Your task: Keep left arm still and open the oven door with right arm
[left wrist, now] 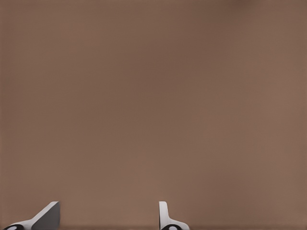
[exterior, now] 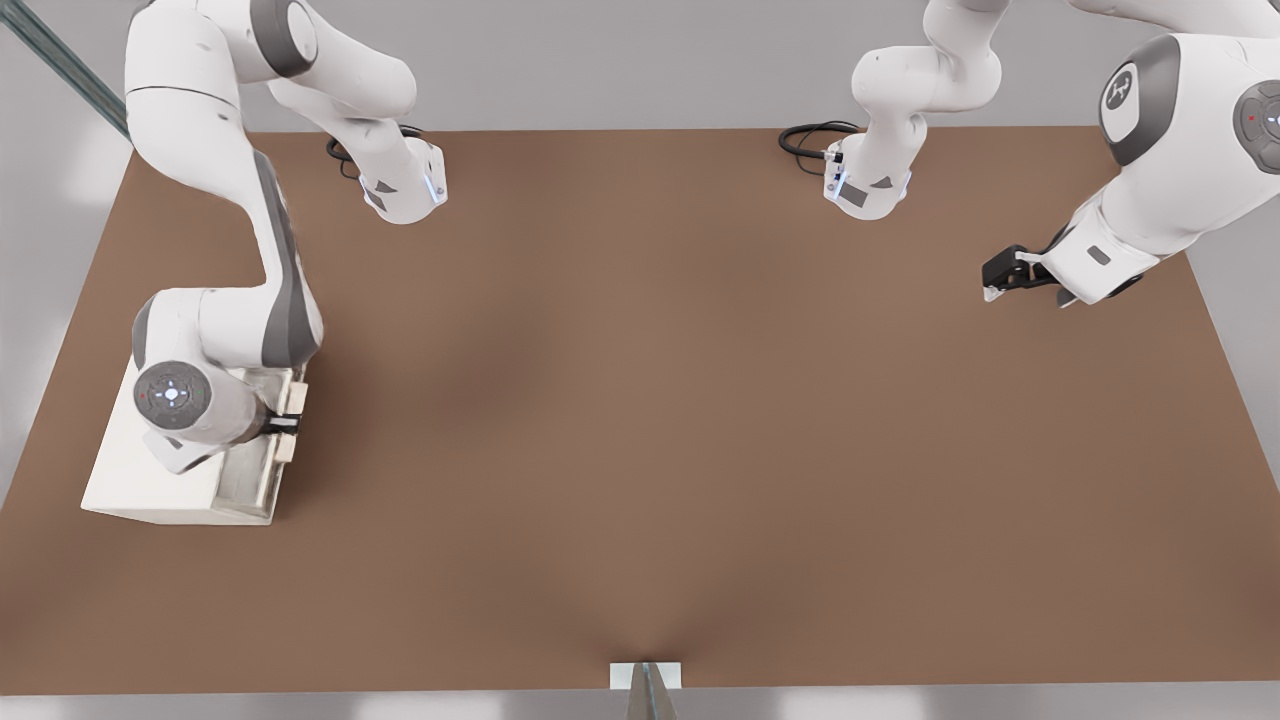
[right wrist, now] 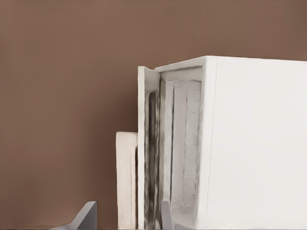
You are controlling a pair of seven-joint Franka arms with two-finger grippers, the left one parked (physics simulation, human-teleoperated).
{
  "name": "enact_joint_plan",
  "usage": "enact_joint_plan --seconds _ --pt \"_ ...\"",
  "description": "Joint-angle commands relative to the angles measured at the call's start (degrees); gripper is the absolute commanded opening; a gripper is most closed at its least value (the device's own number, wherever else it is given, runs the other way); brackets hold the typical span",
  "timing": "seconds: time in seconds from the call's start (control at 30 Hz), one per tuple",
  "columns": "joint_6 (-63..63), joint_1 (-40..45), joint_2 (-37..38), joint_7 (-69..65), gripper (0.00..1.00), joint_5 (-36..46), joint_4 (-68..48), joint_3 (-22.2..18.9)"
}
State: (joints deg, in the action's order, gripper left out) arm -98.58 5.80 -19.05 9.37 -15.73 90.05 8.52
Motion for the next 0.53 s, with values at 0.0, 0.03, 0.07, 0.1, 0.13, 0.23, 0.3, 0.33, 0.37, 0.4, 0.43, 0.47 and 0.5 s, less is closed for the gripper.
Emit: enact_joint_plan --seconds 0.0,0.03,0.07,0.1,0.13,0.23,0.3,0.33,0.37,0.4,0.43,0.47,0.5 --pt "5.5 0.3 5.5 -9.0 1.0 14.5 0.2 0.0" --pt "7.3 0.3 7.4 -8.8 1.0 14.6 0.3 0.0" --pt "9.5 0.3 10.2 -8.7 1.0 14.8 0.4 0.0" --pt "11.5 0.3 12.5 -8.7 1.0 16.0 0.4 -0.1" --pt "12.1 0.3 13.3 -8.7 1.0 16.0 0.4 -0.1" --pt "12.1 0.4 13.8 -9.0 1.0 16.0 0.9 -0.2" --pt "12.1 0.4 13.8 -9.5 1.0 16.0 0.9 -0.3" --pt "12.0 0.4 13.8 -9.5 1.0 16.0 0.9 -0.3" --pt "12.0 0.4 13.8 -9.5 1.0 16.0 0.9 -0.3" --pt "12.0 0.4 13.8 -9.5 1.0 16.0 1.0 -0.3" --pt "12.0 0.4 13.8 -9.5 1.0 16.0 1.0 -0.3" --pt "12.0 0.4 13.8 -9.5 1.0 16.0 1.0 -0.3" --pt "12.0 0.4 13.8 -9.5 1.0 15.9 1.0 -0.4"
